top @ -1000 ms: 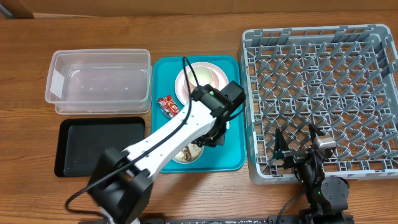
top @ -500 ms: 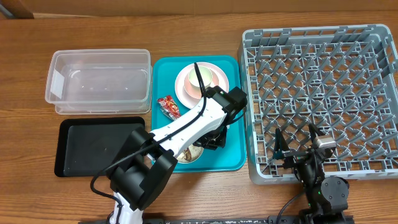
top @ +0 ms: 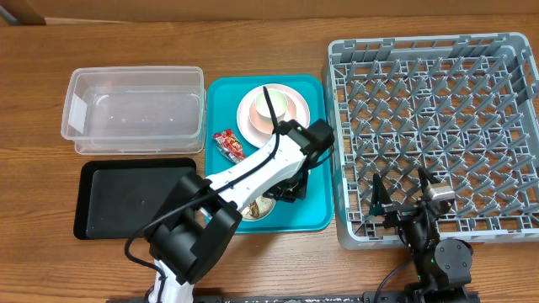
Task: Sort waste into correct bins and load items into the dishwasher
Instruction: 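Grasp the rim of the white rice bowl with the left gripper, then lift the bowl and carry it over the black tray, then tilt the bowl with the left gripper to dump rice onto black tray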
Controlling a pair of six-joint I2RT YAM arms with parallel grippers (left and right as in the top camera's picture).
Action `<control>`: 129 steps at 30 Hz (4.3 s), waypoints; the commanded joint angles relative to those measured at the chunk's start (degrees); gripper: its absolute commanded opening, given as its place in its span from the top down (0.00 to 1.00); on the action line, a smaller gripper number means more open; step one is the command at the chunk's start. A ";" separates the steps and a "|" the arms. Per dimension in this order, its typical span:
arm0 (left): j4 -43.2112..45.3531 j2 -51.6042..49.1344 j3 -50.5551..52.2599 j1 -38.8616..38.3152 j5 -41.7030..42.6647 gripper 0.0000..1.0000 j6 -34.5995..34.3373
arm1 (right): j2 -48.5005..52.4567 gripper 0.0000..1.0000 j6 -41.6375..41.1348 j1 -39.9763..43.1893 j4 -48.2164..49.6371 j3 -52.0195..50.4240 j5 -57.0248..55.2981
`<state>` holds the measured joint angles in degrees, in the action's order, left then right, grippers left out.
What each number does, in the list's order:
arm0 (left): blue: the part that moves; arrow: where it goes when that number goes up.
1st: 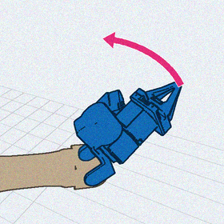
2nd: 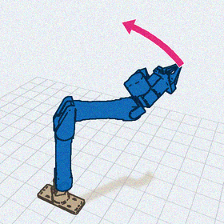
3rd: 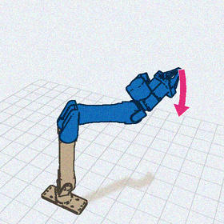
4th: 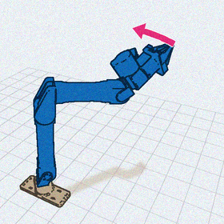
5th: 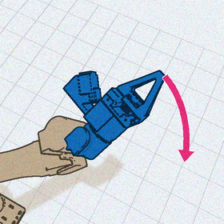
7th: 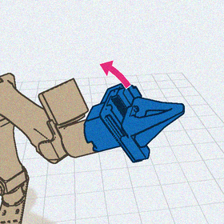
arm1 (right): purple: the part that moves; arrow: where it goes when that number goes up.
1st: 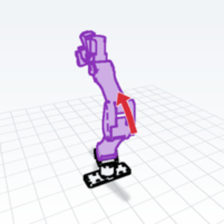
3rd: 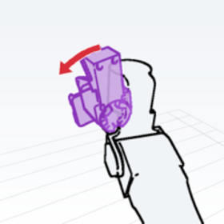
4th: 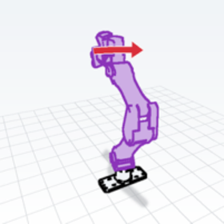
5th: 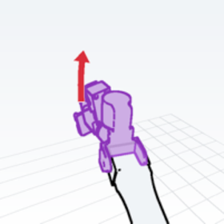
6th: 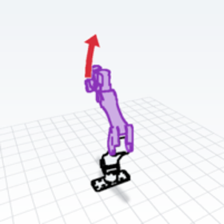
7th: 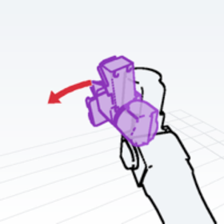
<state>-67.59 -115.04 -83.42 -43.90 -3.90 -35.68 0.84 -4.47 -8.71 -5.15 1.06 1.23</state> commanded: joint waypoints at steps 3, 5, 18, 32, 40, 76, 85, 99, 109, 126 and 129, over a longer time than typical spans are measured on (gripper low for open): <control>0.85 -0.90 2.80 0.00 -0.61 0.91 -0.74 | -0.68 0.00 -0.09 -0.24 0.46 -0.61 -0.13; 1.01 -0.87 2.67 0.04 -0.59 0.95 -0.74 | -0.68 0.00 -0.09 -0.24 0.46 -0.61 -0.13; 0.81 -0.85 2.51 0.04 -2.27 0.87 -0.76 | -0.68 0.00 -0.09 -0.24 0.46 -0.61 -0.13; -1.79 -0.55 -1.01 0.04 -2.71 0.92 -0.55 | -0.68 0.00 -0.09 -0.24 0.46 -0.61 -0.13; -1.81 -0.55 -0.96 0.02 -2.69 0.96 -0.52 | -0.68 0.00 -0.09 -0.24 0.46 -0.61 -0.13; -15.13 25.03 -1.07 29.83 12.22 0.96 11.89 | -0.68 0.00 -0.09 -0.24 0.46 -0.61 -0.13; -13.11 25.24 2.12 41.29 14.60 0.96 15.93 | -0.68 0.00 -0.09 -0.24 0.46 -0.61 -0.13; -5.05 25.40 9.40 66.03 37.57 0.96 30.97 | -0.68 0.00 -0.09 -0.24 0.46 -0.61 -0.13; 0.42 25.38 17.27 80.61 53.13 0.96 40.74 | -0.68 0.00 -0.09 -0.24 0.46 -0.61 -0.13; 1.07 25.35 18.21 92.11 57.37 0.96 39.56 | -0.68 0.00 -0.09 -0.24 0.46 -0.61 -0.11; 1.75 25.35 18.38 92.11 59.04 0.96 39.54 | -0.68 0.00 -0.09 -0.24 0.46 -0.61 -0.13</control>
<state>-66.37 -91.24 -65.60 48.10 50.85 3.42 0.84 -4.45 -8.71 -5.13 1.06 1.26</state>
